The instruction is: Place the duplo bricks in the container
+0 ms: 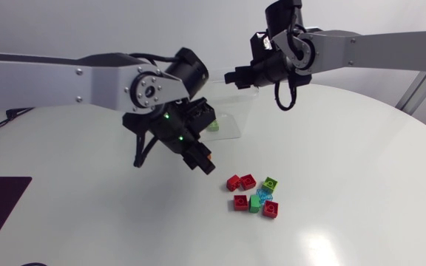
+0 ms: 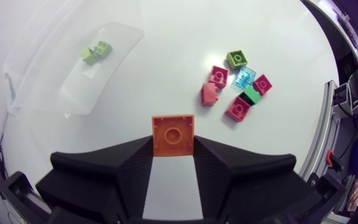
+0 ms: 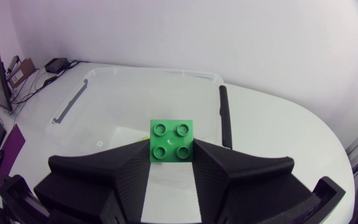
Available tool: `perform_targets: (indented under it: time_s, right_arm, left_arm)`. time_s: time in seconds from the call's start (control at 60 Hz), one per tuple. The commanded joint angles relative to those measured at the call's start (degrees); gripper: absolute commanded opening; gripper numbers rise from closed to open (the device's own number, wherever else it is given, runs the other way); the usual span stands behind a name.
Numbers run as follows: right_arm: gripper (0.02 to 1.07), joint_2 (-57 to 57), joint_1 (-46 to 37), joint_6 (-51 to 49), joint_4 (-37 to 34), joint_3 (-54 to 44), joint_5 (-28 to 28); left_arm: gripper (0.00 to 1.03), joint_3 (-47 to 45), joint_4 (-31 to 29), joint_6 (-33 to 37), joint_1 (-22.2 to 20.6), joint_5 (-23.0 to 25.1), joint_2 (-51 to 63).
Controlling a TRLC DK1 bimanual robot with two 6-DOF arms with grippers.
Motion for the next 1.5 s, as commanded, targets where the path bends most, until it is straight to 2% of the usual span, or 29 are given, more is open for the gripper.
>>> perform_targets:
  time_s: [0.0, 0.05, 0.083, 0.1, 0.183, 0.267, 0.333, 0.467, 0.6, 1.0, 1.067, 1.15, 1.2, 1.25, 1.317, 1.483]
  right_arm:
    - [0.26, 3.4, 0.6, 0.9, 0.3, 2.7, 1.1]
    - [0.28, 4.5, 0.9, 0.7, 0.3, 3.5, 1.4]
    - [0.34, 4.9, 1.0, 0.6, 0.3, 3.9, 1.5]
    - [0.41, 5.3, 1.2, 0.3, 0.2, 4.1, 1.7]
    - [0.63, 6.4, 1.9, -0.6, 0.2, 4.7, 3.9]
    - [0.93, 6.8, 2.2, -0.8, 0.0, 5.4, 4.7]
    - [1.01, 6.8, 2.2, -0.8, -1.0, 6.1, 4.7]
    - [1.02, 4.2, 1.9, -0.9, -1.8, 5.7, 4.7]
    - [1.02, -3.8, 2.2, -1.7, -1.8, -0.8, 4.5]
    - [1.02, -21.6, 2.5, -2.1, -5.2, -24.0, -0.2]
    - [1.02, -23.3, 2.5, -2.3, -5.2, -27.6, -0.6]
    - [1.02, -24.8, 2.5, -3.4, -5.2, -32.0, -0.9]
    - [1.02, -25.1, 2.3, -4.2, -5.0, -34.0, -0.9]
    - [1.02, -25.1, 1.9, -5.1, -5.0, -35.6, -1.1]
    - [1.02, -24.8, 1.2, -6.1, -4.7, -37.4, -1.4]
    - [1.02, -22.9, -1.9, -8.6, -3.3, -40.5, -2.9]
  left_arm:
    - [0.26, 2.2, -0.1, 1.3, 1.4, -1.0, -2.9]
    - [0.27, 2.9, 0.7, 1.4, 2.3, -1.0, -3.9]
    - [0.27, 3.5, 1.2, 1.6, 2.8, -1.0, -4.5]
    - [0.27, 4.0, 1.8, 1.7, 3.2, -1.0, -4.7]
    - [0.27, 5.1, 4.4, 1.7, 4.9, -1.0, -4.8]
    - [0.28, 6.1, 8.5, 1.6, 6.8, -1.0, -4.7]
    - [0.28, 7.6, 10.3, 1.7, 7.4, -1.0, -3.8]
    - [0.28, 11.0, 13.9, 1.3, 9.1, -1.0, -0.3]
    - [0.28, 15.8, 17.1, 0.7, 10.5, -1.0, 4.6]
    - [0.31, 30.0, 16.7, -1.3, 14.8, -1.3, 20.0]
    - [0.38, 31.5, 15.7, -1.4, 14.9, -1.4, 21.2]
    - [0.63, 33.7, 13.6, -1.4, 15.0, -1.8, 23.0]
    - [0.83, 34.7, 11.9, -1.3, 14.9, -1.9, 23.8]
    - [0.92, 35.0, 11.1, -1.2, 14.6, -2.0, 23.8]
    - [0.97, 34.9, 10.5, -1.0, 14.3, -2.1, 23.1]
    - [0.98, 33.3, 8.1, -0.8, 13.2, -2.0, 18.3]
